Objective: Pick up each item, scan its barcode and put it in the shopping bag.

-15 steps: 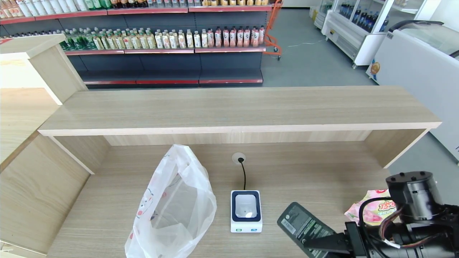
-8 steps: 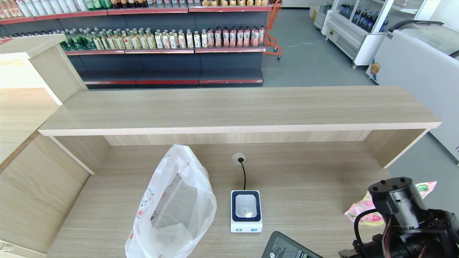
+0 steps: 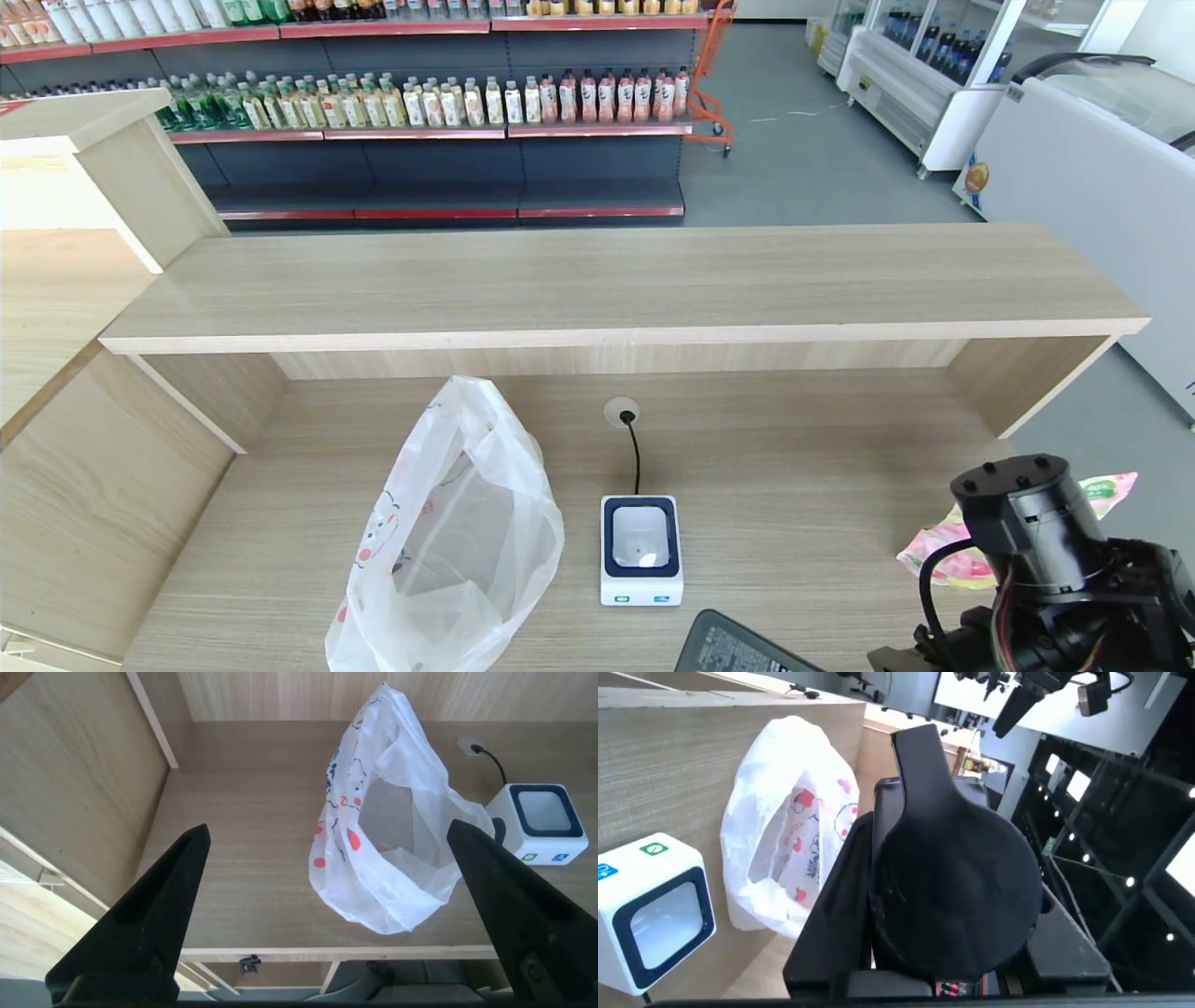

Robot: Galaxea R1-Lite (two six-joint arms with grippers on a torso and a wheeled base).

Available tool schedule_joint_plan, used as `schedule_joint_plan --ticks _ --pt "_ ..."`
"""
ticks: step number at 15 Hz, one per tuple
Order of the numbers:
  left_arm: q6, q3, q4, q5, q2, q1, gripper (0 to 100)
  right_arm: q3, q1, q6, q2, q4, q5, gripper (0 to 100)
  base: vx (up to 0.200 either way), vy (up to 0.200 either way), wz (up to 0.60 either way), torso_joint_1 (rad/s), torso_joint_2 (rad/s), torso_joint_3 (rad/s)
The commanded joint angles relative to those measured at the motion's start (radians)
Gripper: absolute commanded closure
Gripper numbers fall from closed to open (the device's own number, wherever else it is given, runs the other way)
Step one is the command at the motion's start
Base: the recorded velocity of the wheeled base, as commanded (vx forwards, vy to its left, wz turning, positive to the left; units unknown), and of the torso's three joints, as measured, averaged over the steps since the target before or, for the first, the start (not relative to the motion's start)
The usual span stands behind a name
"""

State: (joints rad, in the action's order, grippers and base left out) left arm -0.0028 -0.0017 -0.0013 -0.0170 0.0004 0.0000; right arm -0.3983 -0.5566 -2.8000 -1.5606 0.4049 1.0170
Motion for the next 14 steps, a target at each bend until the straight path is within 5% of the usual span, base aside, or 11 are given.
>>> schedule_joint_plan --ticks 1,11,12,14 --pt "0.000 0.000 0.001 0.000 0.000 0.000 0 -0.002 -0.003 -0.004 -0.004 0.000 0.002 100 0.000 0.000 0.00 0.000 0.00 0.000" --pt "0.000 0.000 0.000 0.000 0.000 0.000 0 -0.001 -0.003 0.005 -0.009 -0.003 0.005 100 0.000 0.000 0.00 0.000 0.00 0.000" --pt "0.000 0.000 0.001 0.000 0.000 0.000 0 -0.005 -0.002 0.054 0.004 -0.005 0.005 100 0.000 0.000 0.00 0.000 0.00 0.000" --pt "0.000 0.000 0.000 0.000 0.000 0.000 0 -0.011 0.040 0.421 0.057 0.002 0.005 100 0.000 0.000 0.00 0.000 0.00 0.000"
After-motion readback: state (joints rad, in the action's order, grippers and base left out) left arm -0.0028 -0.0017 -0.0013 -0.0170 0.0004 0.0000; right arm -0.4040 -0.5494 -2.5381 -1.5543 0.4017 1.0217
